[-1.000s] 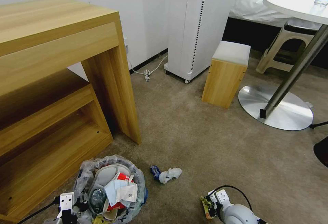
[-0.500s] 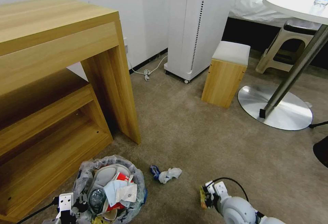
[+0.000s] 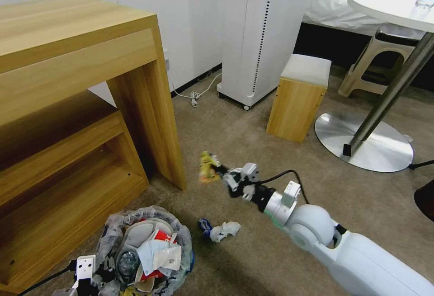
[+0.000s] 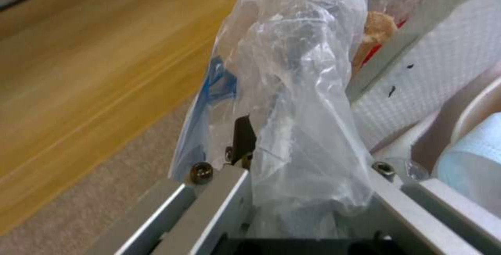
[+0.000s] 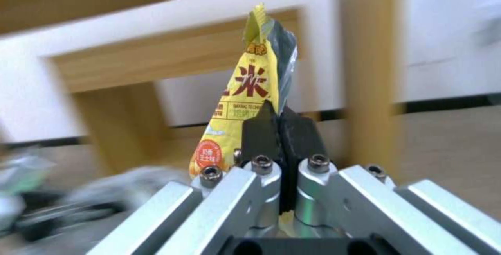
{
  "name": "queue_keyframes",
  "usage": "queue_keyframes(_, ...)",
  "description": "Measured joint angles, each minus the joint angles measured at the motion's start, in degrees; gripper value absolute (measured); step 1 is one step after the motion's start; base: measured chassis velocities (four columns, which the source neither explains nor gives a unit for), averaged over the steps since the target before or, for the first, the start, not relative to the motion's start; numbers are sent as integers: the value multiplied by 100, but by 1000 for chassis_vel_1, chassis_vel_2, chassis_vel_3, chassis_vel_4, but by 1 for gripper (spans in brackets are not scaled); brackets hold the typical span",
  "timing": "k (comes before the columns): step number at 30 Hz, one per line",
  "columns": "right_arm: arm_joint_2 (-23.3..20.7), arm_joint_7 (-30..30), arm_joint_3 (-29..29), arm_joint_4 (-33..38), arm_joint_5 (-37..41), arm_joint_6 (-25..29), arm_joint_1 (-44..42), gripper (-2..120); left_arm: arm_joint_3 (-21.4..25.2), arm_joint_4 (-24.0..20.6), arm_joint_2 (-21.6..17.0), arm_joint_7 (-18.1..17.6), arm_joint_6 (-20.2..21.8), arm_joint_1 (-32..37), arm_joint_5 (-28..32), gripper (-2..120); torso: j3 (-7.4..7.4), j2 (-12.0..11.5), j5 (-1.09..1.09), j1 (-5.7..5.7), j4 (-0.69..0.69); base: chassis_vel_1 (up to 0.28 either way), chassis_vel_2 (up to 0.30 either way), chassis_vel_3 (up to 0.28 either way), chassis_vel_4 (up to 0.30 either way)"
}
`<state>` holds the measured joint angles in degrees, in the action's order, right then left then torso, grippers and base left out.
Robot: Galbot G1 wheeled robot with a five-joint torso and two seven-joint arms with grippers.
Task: Pick up the trash bin and place the garbage on the floor into it.
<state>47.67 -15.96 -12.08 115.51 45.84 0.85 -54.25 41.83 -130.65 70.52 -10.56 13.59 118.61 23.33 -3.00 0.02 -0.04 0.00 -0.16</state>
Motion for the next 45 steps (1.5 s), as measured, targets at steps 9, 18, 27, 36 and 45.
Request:
queue_keyframes(9, 180, -329, -846, -235, -27, -138, -15, 0, 98, -344, -96, -145, 328, 58, 372, 2, 1, 0, 3, 0, 1, 0, 0, 0, 0)
queue_keyframes(18, 565, -125, -1481, -554, -38, -282, 375, 0, 93, -444, -75, -181, 369, 140, 382, 2, 1, 0, 3, 0, 2, 0, 0, 0, 0)
queue_keyframes(27, 771, 282, -1746, -694, 128, -570, 675, 4, 95, -507, -74, -188, 379, 172, 397, 2, 1, 1, 4, 0, 2, 0, 0, 0, 0)
queue_keyframes(36, 713, 459, -1758, -445, 486, -937, 626, 37, 109, -537, -62, -196, 373, 188, 406, 2, 1, 1, 4, 0, 2, 0, 0, 0, 0)
queue_keyframes(45, 490, 1107, -1183, 29, 684, -961, 672, 72, 130, -517, -73, -146, 343, 174, 442, 2, 1, 1, 5, 0, 1, 0, 0, 0, 0)
